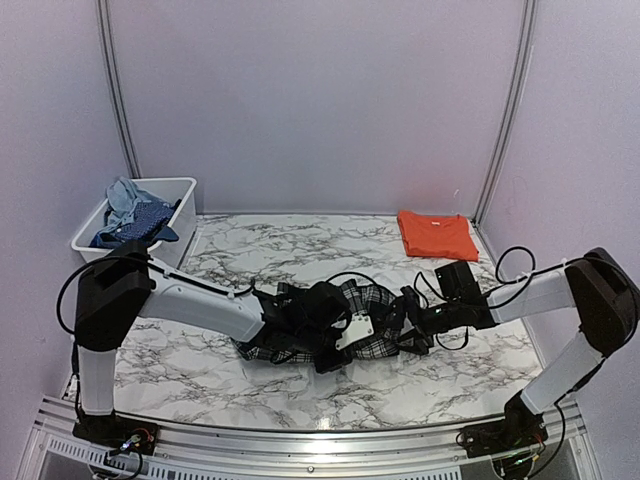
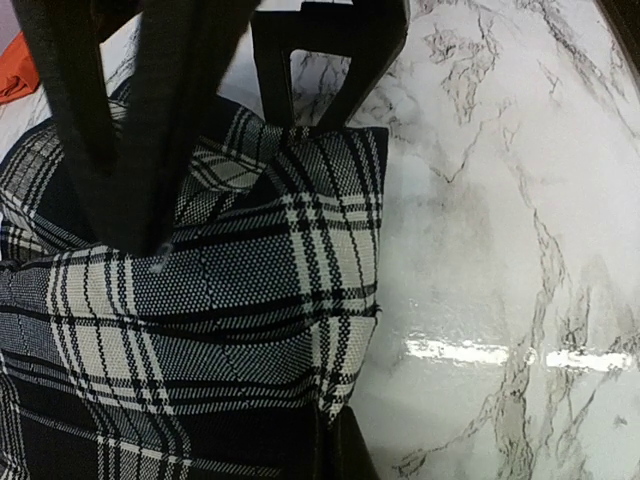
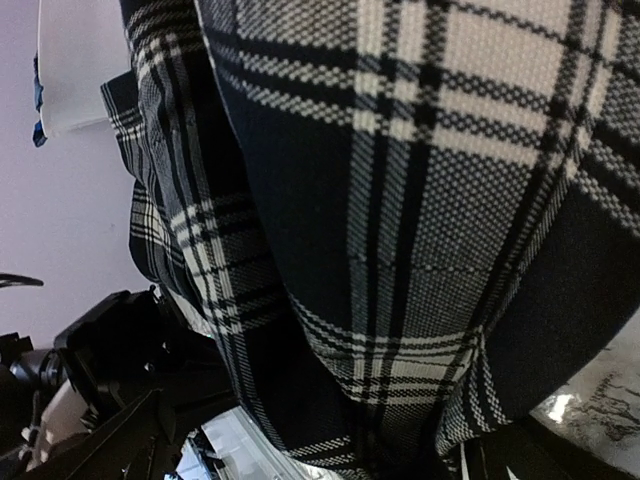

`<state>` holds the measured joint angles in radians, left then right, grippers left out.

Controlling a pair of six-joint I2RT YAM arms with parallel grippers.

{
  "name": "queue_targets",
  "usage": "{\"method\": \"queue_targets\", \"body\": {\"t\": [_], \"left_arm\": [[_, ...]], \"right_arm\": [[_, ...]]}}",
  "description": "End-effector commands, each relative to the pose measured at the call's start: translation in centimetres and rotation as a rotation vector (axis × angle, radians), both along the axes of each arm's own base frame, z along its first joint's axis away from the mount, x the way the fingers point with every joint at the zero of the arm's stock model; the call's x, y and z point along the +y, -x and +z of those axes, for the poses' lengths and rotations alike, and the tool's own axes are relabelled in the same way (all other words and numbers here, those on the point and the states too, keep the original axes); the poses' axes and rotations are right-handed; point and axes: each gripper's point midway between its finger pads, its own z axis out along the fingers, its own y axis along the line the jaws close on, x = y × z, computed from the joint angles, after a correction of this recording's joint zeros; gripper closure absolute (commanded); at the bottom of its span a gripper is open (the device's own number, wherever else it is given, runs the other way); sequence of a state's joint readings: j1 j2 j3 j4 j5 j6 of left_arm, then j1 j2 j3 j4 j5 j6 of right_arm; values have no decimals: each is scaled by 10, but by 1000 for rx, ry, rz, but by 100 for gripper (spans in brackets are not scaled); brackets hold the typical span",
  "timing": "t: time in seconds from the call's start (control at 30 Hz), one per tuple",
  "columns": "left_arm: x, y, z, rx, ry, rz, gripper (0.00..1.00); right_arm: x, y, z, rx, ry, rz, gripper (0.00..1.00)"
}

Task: Fold and stack the mixed laundry pile
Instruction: Pick up the square-folded skirt from the center of the board, then pass from the left arm to the right

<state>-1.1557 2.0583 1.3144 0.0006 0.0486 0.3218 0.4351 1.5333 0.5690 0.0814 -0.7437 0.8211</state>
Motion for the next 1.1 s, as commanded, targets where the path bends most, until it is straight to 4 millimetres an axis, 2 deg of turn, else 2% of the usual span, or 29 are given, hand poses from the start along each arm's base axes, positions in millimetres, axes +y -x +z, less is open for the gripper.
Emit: {"method": "queue_targets", "body": {"t": [0.0, 0.07, 0.13, 0.2, 0.27, 0.37, 0.5, 0.6, 0.93, 1.07], "left_arm": [[-6, 4, 36, 51, 123, -11, 100], [-5, 3, 41, 58, 138, -10, 100], [-5, 3, 46, 59, 150, -12, 100], [-6, 4, 51, 59, 161, -24, 100], [-7, 7, 53, 65, 169, -41, 100], [-7, 10, 54, 70, 174, -62, 100], [-6, 16, 53, 68, 173, -100, 100], [-5, 21, 55, 61, 182, -128, 100], [0, 43, 59, 50, 198, -246, 100], [-2, 49, 61, 54, 209, -278, 100]], "right_arm": [[-9, 34, -33, 155, 84, 60, 1], [-15, 45, -36, 174, 115, 82, 2], [-25, 64, -41, 219, 150, 97, 2], [-23, 72, -36, 225, 92, 90, 2], [-13, 64, -24, 202, 14, 63, 2], [12, 47, -8, 180, -97, 69, 1], [41, 31, -3, 148, -151, 124, 2], [52, 26, -6, 156, -189, 142, 2], [71, 17, -27, 181, -206, 174, 5], [87, 18, -34, 145, -182, 245, 12]]}}
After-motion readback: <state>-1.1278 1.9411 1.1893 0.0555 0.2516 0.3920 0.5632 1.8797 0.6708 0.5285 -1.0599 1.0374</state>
